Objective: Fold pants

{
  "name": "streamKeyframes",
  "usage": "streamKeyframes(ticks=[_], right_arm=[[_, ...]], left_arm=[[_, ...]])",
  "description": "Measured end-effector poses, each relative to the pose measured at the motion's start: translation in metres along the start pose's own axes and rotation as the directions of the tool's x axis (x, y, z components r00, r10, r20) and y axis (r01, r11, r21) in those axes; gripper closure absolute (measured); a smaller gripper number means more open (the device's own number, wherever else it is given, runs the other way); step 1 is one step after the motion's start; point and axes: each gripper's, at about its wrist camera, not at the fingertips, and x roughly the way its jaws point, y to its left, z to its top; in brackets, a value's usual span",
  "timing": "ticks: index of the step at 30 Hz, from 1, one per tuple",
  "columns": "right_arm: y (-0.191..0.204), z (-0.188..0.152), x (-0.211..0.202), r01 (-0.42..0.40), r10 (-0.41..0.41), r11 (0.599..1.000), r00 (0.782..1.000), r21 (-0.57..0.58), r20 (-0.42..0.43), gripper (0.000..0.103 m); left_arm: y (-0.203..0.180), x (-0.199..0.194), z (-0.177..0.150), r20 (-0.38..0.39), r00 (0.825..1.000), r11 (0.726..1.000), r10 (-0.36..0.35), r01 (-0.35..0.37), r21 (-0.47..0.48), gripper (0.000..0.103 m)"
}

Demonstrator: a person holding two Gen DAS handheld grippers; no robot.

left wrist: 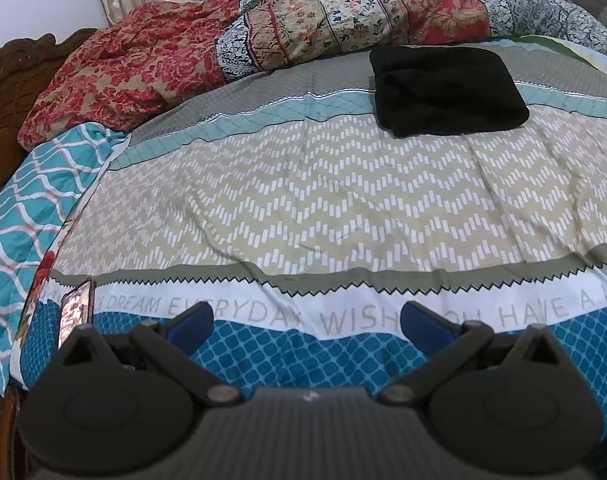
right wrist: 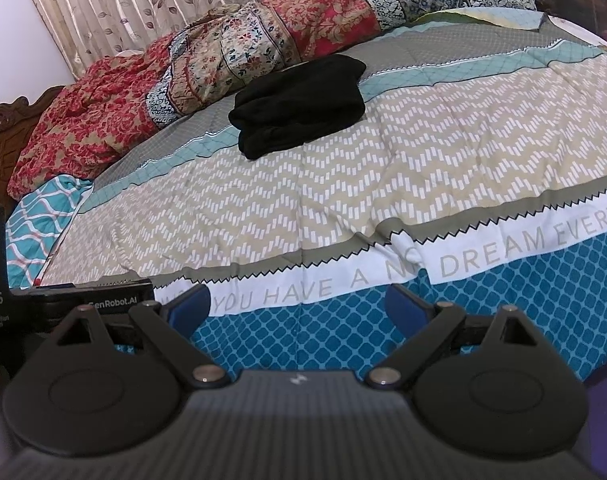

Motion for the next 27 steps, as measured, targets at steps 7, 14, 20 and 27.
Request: streamKeyframes(ticks=[7, 14, 20, 27], right_arm=[[0.000, -0.001, 0.000, -0.001, 0.001, 1.000, 1.000, 0.003, -0.002, 0.007], [0.001, -0.002, 0.001, -0.003, 0.003, 1.000, 1.000, -0.001, -0.008, 0.007], [0.001, -0.002, 0.001, -0.001, 0.001, 1.000, 1.000, -0.004, -0.012, 0.007], [0.001, -0.003, 0.002, -0.004, 0.004, 1.000, 1.000, -0.001, -0.017, 0.007]], left_arm=[[0.002, -0.002, 0.000, -0.003, 0.999, 0.999, -0.045, 0.045, -0.029, 0.000], [0.005, -0.012, 0.002, 0.045, 0.994, 0.993, -0.098, 0.101, -0.067, 0.000], [0.004, -0.014, 0.002, 0.053, 0.991, 0.989, -0.125, 0.129, -0.075, 0.000], [0.004, -0.013, 0.001, 0.041, 0.993, 0.990, -0.115, 0.118, -0.075, 0.000]])
